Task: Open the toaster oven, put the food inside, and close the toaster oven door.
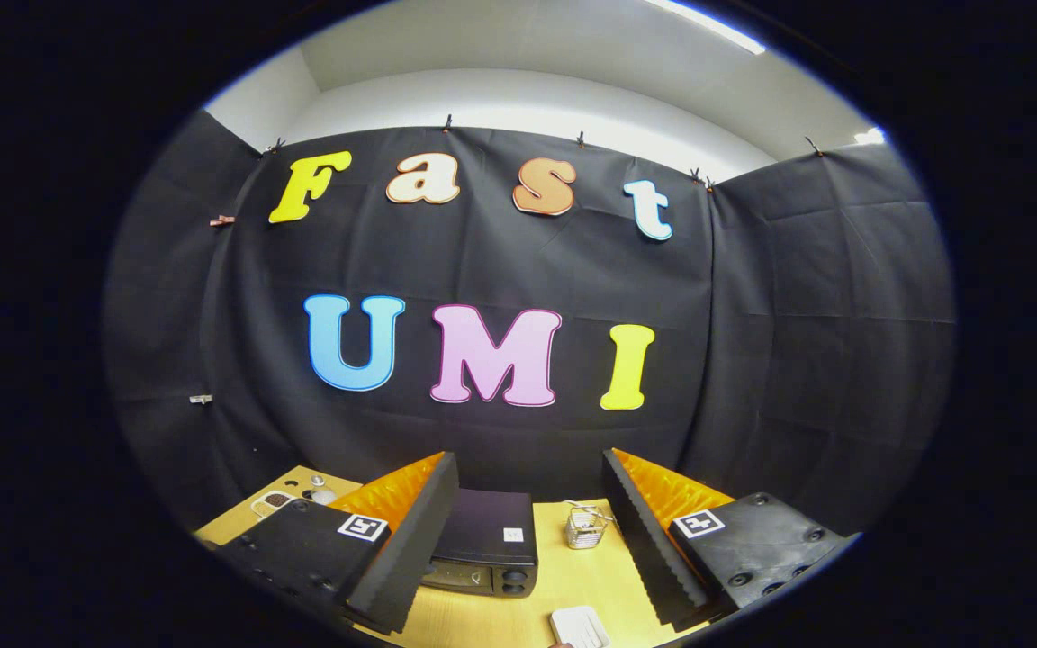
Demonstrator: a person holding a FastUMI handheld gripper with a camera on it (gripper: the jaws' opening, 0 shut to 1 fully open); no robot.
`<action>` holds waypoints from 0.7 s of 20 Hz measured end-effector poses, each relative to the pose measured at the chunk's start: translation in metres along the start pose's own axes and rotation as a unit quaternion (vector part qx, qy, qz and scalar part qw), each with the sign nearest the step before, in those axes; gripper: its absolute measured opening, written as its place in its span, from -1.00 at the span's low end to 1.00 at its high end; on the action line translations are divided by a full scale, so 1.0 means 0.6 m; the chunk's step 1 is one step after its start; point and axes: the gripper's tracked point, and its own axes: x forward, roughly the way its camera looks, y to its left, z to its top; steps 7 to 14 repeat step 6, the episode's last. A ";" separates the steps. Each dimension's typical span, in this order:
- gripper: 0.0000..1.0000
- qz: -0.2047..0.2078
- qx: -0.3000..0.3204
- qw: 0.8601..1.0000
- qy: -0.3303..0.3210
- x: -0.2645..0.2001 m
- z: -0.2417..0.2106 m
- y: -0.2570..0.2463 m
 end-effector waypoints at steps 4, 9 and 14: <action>0.98 -0.005 0.002 1.000 0.010 -0.005 -0.013 -0.008; 0.98 -0.008 0.009 1.000 0.012 -0.005 -0.016 -0.012; 0.98 -0.008 0.009 1.000 0.012 -0.005 -0.016 -0.012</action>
